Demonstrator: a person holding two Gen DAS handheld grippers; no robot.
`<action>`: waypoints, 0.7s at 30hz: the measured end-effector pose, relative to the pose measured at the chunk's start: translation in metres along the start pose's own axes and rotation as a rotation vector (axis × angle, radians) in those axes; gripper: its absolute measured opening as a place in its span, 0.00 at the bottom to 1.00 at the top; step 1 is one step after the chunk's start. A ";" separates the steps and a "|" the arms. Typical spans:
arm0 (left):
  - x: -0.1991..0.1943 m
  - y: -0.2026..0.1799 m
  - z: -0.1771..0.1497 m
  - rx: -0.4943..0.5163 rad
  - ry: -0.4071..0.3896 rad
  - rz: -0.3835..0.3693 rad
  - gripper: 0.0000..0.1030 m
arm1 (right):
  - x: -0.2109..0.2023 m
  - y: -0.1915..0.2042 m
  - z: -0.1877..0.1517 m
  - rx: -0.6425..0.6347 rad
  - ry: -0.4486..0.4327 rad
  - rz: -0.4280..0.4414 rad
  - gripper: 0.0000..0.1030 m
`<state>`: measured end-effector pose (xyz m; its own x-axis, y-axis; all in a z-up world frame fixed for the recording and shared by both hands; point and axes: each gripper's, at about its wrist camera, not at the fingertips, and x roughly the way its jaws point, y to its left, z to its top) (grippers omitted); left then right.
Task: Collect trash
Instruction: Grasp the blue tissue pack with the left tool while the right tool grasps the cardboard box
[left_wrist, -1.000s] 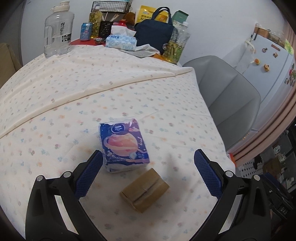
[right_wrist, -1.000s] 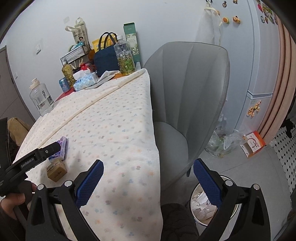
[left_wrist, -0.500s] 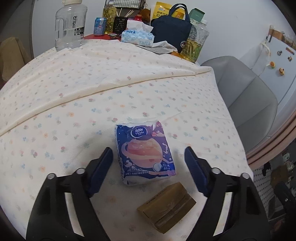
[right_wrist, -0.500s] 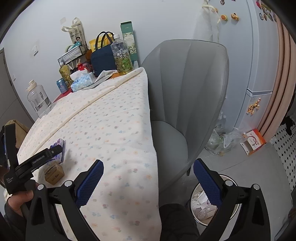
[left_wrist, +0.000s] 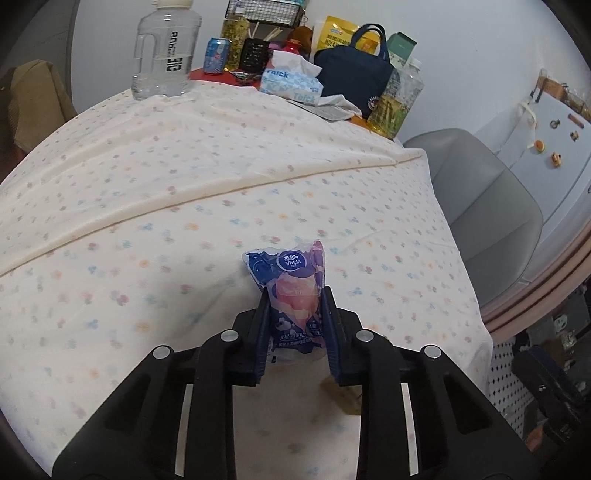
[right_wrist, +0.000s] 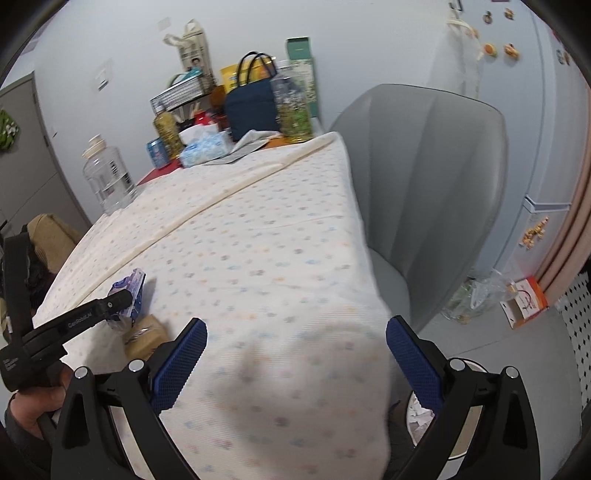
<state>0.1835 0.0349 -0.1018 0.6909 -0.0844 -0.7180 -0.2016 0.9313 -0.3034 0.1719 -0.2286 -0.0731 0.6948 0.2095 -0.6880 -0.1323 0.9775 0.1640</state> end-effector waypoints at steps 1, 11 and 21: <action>-0.005 0.005 0.000 -0.008 -0.009 -0.004 0.22 | 0.002 0.008 -0.001 -0.014 0.003 0.011 0.93; -0.038 0.041 0.001 -0.054 -0.064 -0.007 0.21 | 0.009 0.065 -0.003 -0.099 0.019 0.082 0.93; -0.057 0.070 -0.003 -0.079 -0.098 0.028 0.21 | 0.023 0.104 -0.009 -0.161 0.046 0.115 0.93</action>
<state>0.1277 0.1037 -0.0840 0.7480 -0.0204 -0.6634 -0.2727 0.9019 -0.3351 0.1672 -0.1215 -0.0783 0.6361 0.3173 -0.7034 -0.3232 0.9373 0.1306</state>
